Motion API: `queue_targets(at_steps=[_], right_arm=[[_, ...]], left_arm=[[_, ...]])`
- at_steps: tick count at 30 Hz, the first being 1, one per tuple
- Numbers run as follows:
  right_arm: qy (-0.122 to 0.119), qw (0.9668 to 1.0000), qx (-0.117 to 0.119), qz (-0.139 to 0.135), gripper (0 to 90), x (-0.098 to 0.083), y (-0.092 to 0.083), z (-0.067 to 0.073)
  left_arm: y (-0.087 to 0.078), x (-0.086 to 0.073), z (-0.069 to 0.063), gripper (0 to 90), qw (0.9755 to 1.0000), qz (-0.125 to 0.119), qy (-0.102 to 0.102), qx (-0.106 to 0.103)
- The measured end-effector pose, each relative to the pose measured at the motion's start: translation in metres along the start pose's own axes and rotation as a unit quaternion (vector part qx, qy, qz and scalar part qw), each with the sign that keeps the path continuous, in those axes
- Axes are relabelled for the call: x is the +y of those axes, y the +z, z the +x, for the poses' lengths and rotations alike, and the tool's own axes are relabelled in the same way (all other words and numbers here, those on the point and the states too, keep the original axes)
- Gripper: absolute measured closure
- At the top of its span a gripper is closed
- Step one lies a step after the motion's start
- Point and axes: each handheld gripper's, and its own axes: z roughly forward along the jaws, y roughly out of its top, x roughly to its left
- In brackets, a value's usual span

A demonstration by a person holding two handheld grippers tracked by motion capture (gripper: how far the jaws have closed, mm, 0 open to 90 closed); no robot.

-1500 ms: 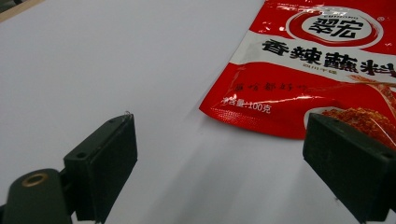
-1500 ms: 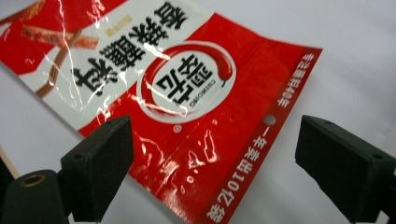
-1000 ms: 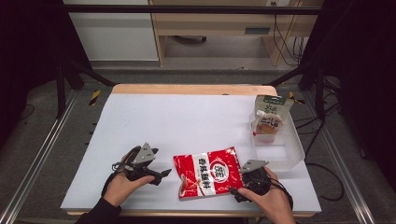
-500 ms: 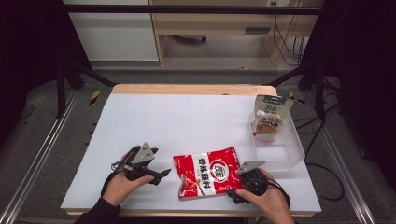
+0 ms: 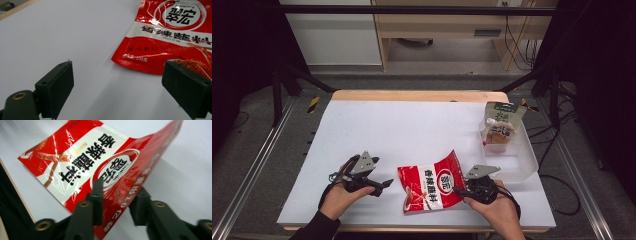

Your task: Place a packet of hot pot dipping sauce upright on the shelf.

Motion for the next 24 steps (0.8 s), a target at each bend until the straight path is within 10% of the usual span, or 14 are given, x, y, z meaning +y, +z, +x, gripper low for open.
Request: queue_targets(at_steps=[8, 24], right_arm=[[-0.037, 0.9990, -0.023, 0.005, 88.3, 0.031, 0.006, -0.001], [-0.129, 0.9912, -0.010, -0.028, 90.0, 0.096, 0.052, -0.009]], left_arm=[[-0.001, 0.001, 0.001, 11.1, 1.0000, -0.001, -0.002, 0.002], [0.017, 0.020, 0.018, 17.4, 0.9999, 0.010, 0.011, 0.007]])
